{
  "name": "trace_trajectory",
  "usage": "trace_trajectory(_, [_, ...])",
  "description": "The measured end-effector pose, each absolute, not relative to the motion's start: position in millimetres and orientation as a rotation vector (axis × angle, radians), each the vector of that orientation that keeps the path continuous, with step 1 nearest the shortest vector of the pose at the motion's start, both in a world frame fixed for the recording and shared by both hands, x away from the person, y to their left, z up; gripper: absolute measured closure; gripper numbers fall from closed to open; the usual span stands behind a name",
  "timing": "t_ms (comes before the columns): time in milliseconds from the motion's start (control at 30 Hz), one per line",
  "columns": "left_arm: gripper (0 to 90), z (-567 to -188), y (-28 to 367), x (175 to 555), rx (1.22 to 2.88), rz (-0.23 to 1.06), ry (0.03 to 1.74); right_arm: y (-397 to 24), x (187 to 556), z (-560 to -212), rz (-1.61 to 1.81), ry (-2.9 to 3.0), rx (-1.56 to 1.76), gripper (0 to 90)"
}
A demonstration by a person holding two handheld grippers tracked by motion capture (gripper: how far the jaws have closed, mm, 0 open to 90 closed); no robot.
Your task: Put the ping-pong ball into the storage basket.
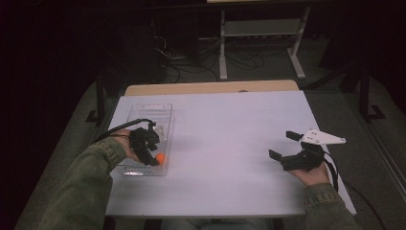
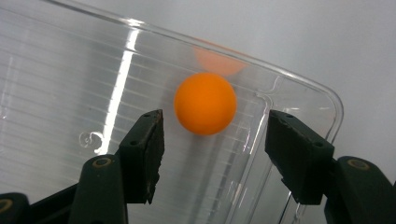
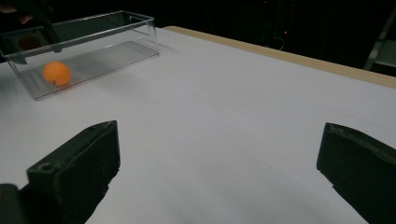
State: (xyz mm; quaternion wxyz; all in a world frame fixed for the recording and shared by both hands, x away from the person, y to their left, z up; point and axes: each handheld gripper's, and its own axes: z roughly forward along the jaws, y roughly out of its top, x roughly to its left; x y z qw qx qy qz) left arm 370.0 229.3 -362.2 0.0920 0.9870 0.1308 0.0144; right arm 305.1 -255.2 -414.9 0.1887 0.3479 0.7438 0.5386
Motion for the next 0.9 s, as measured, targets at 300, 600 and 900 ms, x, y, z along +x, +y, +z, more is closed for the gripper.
trace_trajectory(300, [33.7,-353.5,234.2,368.6,2.910,0.081,0.413,-254.9,304.8,-414.7,1.515,2.092,0.980,0.0])
trace_trajectory(600, [22.2,-339.0,237.9,366.3,2.868,0.118,0.456,-255.0,304.2,-414.3,1.516,2.092,0.983,0.0])
trace_trajectory(900, [0.0,-324.5,236.3,359.2,2.776,0.180,0.476,-255.3,304.9,-414.6,1.525,2.091,0.987,0.0])
